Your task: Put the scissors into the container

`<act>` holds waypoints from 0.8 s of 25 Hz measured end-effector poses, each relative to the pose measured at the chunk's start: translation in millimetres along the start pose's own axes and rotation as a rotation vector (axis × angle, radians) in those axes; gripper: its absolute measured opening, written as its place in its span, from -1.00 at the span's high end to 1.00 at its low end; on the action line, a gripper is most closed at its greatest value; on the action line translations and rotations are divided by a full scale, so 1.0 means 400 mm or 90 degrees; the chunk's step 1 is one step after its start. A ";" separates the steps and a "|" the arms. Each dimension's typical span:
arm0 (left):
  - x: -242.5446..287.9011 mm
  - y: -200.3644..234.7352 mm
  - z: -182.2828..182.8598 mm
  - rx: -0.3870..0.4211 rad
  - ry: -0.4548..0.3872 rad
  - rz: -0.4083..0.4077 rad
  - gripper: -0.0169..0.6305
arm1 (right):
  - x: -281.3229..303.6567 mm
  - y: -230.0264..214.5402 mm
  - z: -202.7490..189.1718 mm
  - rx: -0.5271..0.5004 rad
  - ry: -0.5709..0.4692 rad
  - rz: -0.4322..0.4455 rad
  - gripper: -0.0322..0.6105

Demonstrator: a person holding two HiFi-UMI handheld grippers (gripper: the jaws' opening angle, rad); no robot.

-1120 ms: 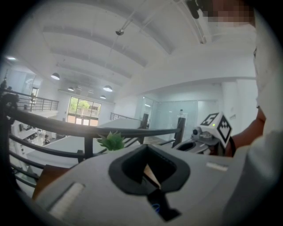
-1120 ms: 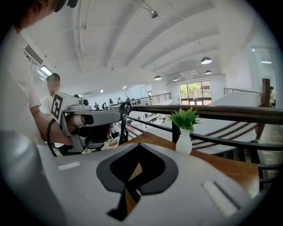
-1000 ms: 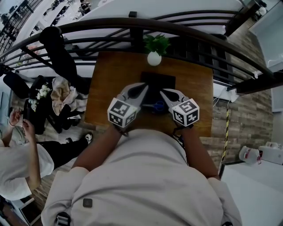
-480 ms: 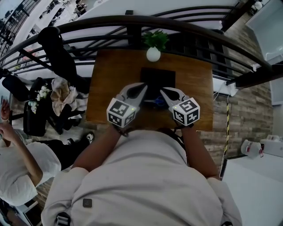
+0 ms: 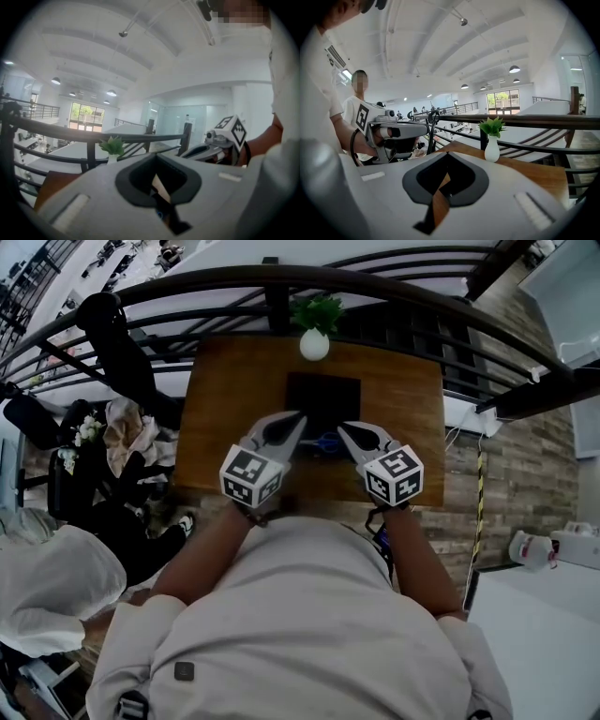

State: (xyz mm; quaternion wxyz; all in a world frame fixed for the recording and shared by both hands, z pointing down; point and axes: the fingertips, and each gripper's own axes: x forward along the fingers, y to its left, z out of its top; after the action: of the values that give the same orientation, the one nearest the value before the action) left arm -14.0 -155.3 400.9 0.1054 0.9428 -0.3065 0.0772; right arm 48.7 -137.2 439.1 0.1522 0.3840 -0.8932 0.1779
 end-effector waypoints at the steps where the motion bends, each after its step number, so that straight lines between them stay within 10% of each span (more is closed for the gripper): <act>1: -0.003 -0.015 -0.007 0.002 0.000 0.001 0.95 | -0.014 0.004 -0.009 -0.003 -0.001 0.000 0.88; 20: -0.102 -0.329 -0.110 0.013 -0.001 0.035 0.95 | -0.293 0.135 -0.194 -0.018 -0.021 0.026 0.88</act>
State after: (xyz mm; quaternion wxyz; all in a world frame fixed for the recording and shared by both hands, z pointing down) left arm 27.9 -17.5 415.0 0.0936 0.9350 -0.3319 0.0825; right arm 96.2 5.2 449.3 0.1390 0.3662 -0.9057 0.1623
